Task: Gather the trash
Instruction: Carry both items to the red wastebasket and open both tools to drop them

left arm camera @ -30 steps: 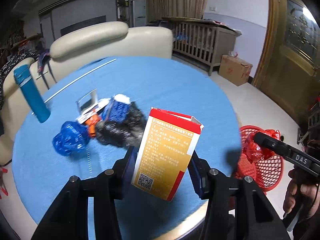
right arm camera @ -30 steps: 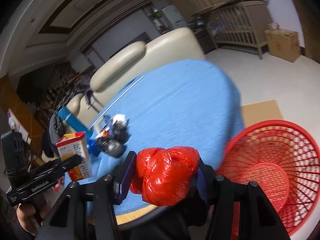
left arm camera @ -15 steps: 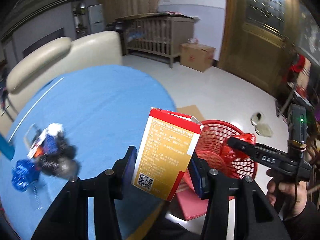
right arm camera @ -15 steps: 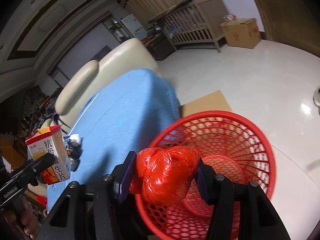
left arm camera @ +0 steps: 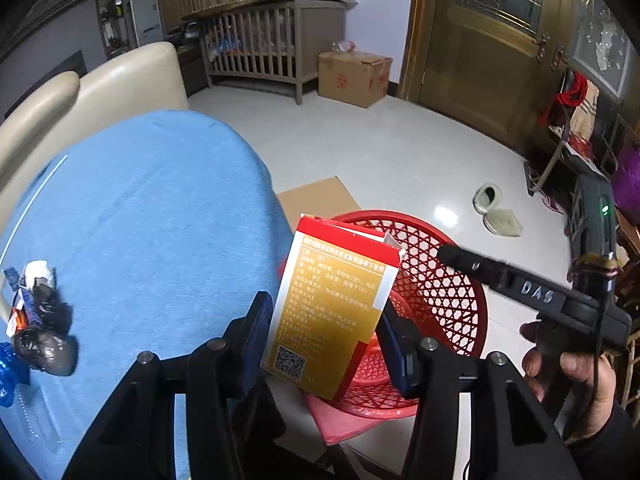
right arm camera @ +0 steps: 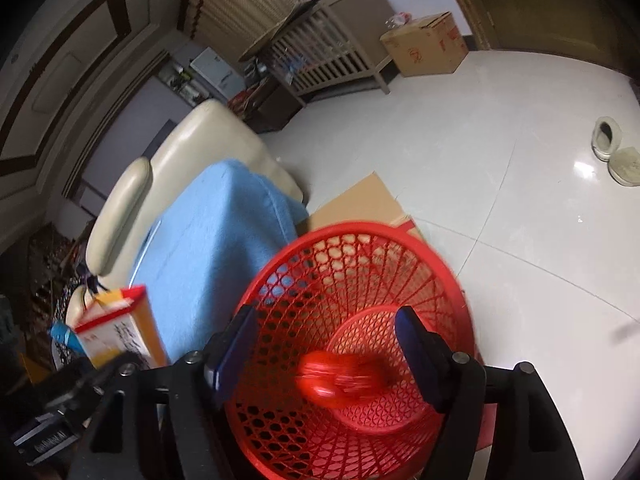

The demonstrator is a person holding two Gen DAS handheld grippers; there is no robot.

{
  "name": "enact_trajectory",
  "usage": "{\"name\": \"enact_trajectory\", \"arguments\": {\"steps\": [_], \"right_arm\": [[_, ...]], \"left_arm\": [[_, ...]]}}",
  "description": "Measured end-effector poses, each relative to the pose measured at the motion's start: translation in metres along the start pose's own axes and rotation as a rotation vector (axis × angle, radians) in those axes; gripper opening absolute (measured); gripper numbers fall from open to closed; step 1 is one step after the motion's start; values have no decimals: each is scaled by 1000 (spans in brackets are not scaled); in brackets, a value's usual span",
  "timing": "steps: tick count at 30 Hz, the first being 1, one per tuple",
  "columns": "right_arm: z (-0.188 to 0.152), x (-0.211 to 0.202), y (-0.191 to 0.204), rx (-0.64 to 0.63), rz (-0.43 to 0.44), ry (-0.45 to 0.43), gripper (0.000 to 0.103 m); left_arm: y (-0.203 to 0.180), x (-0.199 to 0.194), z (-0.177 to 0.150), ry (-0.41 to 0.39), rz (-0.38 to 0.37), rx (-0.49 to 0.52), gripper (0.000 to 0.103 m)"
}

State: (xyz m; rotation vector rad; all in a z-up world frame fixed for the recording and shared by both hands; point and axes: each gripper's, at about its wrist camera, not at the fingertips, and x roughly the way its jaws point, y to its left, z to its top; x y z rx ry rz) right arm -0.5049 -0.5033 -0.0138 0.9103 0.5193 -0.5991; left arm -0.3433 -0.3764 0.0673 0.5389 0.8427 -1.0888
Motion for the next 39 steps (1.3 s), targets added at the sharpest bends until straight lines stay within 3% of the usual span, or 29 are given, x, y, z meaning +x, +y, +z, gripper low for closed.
{"name": "enact_trajectory", "arguments": {"steps": [5, 7, 9, 12, 21, 30, 34, 39], "right_arm": [[7, -17, -1, 23, -2, -65, 74], [9, -24, 1, 27, 1, -87, 74], [11, -27, 4, 28, 4, -99, 74], [14, -29, 7, 22, 10, -106, 74], [5, -14, 31, -14, 7, -44, 74], [-11, 4, 75, -98, -19, 30, 78], [-3, -14, 82, -143, -39, -28, 78], [12, -46, 60, -110, -116, -115, 78]], "left_arm": [[-14, 7, 4, 12, -22, 17, 56], [-19, 7, 5, 13, -33, 26, 60], [-20, 6, 5, 9, -26, 32, 72], [-15, 4, 0, -2, -8, 23, 74], [43, -10, -27, -7, 29, -138, 74], [120, -58, -85, -86, 144, -333, 74], [149, -79, -109, -132, 183, -424, 75], [170, -86, -125, -150, 196, -493, 75]]}}
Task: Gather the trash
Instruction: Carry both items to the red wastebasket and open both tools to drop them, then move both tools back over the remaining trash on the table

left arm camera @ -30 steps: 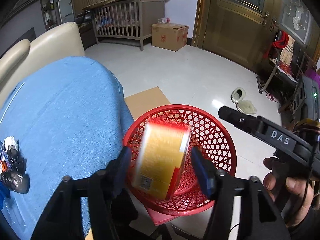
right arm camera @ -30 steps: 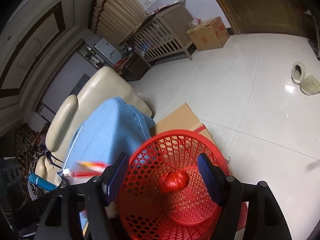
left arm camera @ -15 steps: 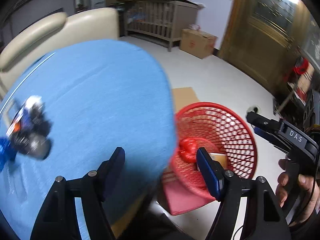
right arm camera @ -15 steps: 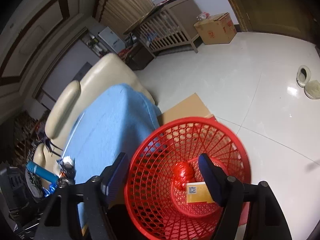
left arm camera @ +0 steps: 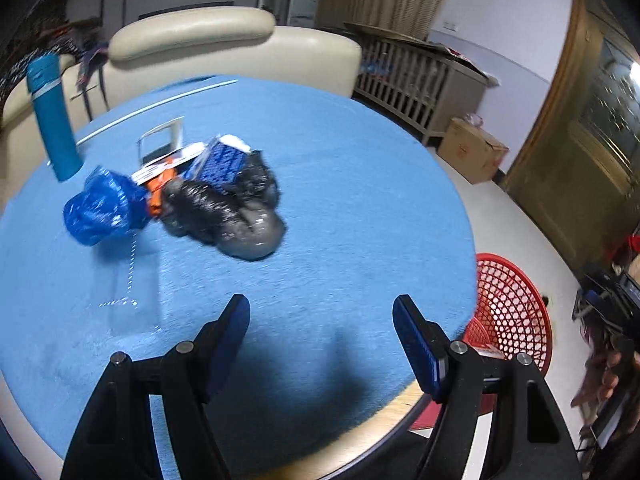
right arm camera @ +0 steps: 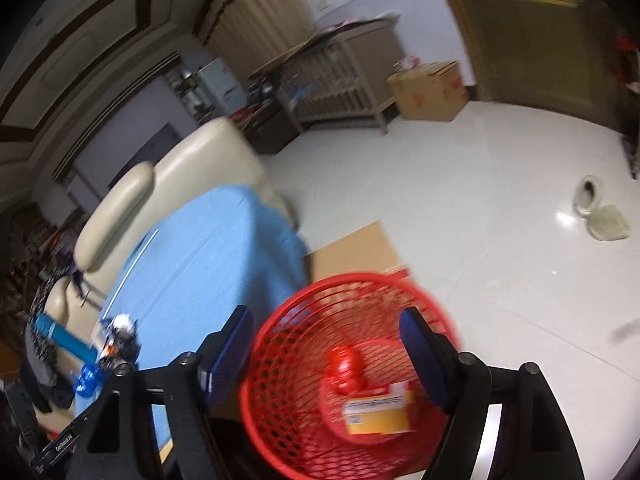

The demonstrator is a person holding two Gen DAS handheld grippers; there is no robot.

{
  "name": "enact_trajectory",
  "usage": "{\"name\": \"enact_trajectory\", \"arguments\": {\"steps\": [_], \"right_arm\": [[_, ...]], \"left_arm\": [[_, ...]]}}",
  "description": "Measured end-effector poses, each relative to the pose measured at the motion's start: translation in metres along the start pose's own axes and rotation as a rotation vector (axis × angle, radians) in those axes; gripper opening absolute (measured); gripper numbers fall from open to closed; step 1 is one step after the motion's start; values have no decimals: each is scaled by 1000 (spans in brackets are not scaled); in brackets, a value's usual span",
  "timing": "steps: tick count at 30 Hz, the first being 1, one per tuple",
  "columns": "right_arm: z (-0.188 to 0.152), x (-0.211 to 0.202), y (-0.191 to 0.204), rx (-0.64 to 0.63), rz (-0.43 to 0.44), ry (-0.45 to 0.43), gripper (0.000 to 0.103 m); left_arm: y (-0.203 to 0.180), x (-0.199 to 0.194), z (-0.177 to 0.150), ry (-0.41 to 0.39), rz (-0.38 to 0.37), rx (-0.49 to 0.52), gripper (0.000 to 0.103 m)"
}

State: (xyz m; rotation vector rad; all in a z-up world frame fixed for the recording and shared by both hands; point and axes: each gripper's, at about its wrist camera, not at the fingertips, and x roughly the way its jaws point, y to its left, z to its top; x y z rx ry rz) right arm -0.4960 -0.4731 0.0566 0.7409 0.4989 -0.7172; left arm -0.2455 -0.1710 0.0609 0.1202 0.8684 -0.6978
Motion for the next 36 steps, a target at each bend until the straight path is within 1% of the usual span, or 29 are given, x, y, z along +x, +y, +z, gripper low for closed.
{"name": "enact_trajectory", "arguments": {"steps": [4, 7, 13, 17, 20, 23, 25, 29, 31, 34, 36], "right_arm": [[-3, -12, -23, 35, -43, -26, 79], [-9, -7, -40, 65, -62, -8, 79], [-21, 6, -69, 115, -70, 36, 79], [-25, 6, -87, 148, -77, 34, 79], [-25, 3, -104, 195, -84, 20, 79], [-25, 1, -111, 222, -71, 10, 79], [-26, 2, -110, 223, -56, 15, 79], [-31, 9, -90, 190, -16, 40, 79], [-38, 18, -71, 152, 7, 74, 79], [-47, 29, -40, 88, 40, 116, 79], [-52, 34, -13, 30, 69, 136, 79]], "left_arm": [[1, 3, -3, 8, 11, -5, 75], [-7, 4, -4, 19, 28, 18, 75], [-16, 14, -10, 48, 48, 60, 75], [-22, 16, -13, 44, 71, 81, 75], [-21, 16, -11, 38, 96, 71, 75], [-16, 14, -7, 21, 130, 37, 75], [-12, 10, -3, -2, 155, 12, 75], [0, -2, 4, -54, 199, -30, 75], [7, -8, 6, -83, 209, -47, 75], [19, -16, 8, -111, 218, -69, 78], [27, -20, 6, -124, 242, -77, 79]]}}
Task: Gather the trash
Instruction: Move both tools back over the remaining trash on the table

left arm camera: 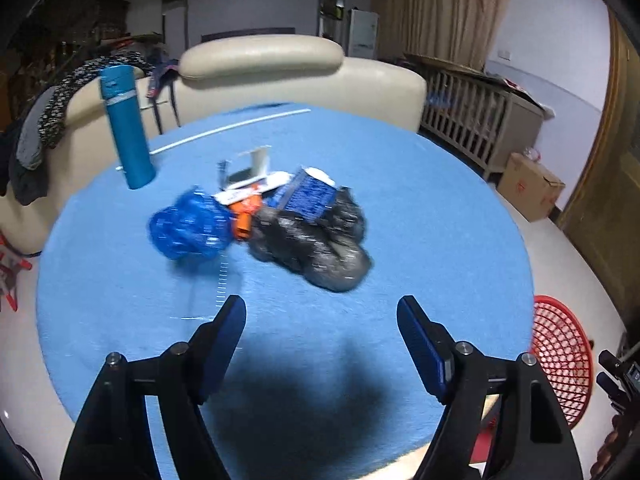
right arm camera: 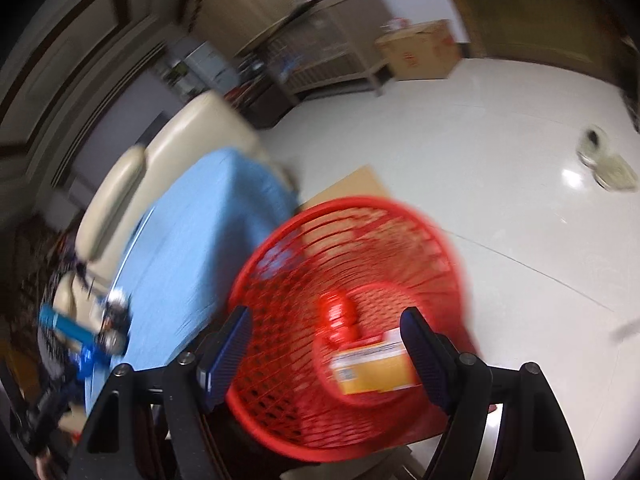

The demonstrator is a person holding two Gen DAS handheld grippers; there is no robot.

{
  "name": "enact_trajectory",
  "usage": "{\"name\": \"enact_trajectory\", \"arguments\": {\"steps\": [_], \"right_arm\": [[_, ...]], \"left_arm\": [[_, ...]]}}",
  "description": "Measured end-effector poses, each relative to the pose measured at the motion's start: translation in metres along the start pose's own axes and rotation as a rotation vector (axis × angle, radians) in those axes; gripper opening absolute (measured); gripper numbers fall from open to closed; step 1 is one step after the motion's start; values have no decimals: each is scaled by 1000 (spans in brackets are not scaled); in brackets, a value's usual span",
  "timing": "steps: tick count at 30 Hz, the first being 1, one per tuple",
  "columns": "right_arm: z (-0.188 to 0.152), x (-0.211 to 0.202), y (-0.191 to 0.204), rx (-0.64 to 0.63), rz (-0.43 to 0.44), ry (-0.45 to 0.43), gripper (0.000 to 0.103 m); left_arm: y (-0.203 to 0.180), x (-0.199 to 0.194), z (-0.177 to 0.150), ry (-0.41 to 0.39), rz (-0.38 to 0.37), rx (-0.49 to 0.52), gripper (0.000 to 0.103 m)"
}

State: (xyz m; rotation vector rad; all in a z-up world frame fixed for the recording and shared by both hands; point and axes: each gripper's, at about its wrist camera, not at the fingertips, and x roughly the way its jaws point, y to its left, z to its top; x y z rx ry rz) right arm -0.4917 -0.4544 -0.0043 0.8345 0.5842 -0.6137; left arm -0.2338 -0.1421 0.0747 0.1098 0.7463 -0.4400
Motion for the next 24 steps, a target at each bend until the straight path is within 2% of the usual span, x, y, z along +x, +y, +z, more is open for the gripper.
{"name": "enact_trajectory", "arguments": {"steps": [8, 13, 24], "right_arm": [[-18, 15, 98, -234, 69, 37, 79], [-25, 23, 145, -351, 100, 53, 79], [-46, 60, 254, -618, 168, 122, 79]], "left_arm": [[48, 0, -14, 14, 41, -65, 80], [73, 4, -24, 43, 70, -112, 80], [105, 16, -33, 84, 40, -205, 80]]}}
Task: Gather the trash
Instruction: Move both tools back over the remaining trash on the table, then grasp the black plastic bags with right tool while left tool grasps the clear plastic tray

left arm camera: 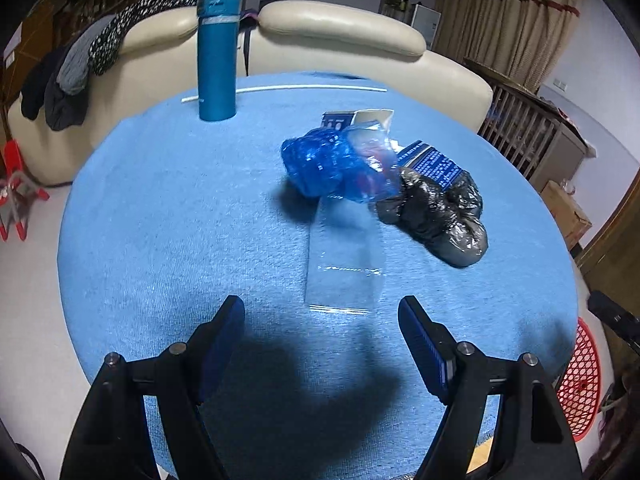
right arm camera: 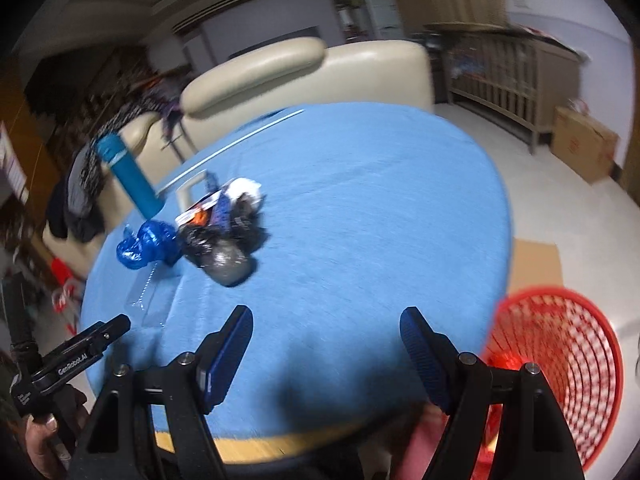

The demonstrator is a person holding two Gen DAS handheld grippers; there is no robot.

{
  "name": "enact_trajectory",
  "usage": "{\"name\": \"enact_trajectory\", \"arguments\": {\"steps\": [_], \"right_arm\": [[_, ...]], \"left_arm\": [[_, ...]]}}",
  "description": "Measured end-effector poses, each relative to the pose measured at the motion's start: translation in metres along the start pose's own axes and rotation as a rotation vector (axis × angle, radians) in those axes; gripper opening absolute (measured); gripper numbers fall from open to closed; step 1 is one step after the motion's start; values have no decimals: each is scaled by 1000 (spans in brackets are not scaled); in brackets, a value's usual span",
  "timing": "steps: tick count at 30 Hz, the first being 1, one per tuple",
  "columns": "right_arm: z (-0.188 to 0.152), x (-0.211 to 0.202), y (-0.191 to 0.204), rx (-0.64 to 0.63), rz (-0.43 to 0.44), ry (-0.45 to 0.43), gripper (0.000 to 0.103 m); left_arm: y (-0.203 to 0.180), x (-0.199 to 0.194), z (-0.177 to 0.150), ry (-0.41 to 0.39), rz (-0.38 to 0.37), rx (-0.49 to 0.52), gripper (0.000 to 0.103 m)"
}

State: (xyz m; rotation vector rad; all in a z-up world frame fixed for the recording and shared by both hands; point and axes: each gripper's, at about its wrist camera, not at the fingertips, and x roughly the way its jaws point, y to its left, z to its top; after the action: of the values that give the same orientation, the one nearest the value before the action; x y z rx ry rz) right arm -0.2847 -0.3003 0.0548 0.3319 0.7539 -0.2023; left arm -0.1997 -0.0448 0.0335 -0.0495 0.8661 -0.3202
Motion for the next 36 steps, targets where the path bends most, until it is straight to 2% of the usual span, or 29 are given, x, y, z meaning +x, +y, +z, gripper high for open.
{"name": "enact_trajectory", "arguments": {"steps": [6, 17, 33, 34, 35, 36], "right_arm": [[24, 33, 47, -138, 38, 38, 79], [41, 89, 115, -339, 87, 110, 79], [55, 172, 135, -407, 70, 219, 79], [55, 175, 136, -404, 77, 224, 77], [54, 177, 136, -399, 88, 226, 70], [53, 180, 136, -398, 96, 233, 56]], "left_arm": [[9, 3, 3, 7, -10, -12, 80], [14, 10, 16, 17, -12, 14, 80], [32, 21, 18, 36, 3, -9, 80], [32, 23, 18, 41, 4, -4, 80], [31, 24, 18, 45, 8, 0, 80], [31, 25, 18, 47, 11, 2, 80]]}}
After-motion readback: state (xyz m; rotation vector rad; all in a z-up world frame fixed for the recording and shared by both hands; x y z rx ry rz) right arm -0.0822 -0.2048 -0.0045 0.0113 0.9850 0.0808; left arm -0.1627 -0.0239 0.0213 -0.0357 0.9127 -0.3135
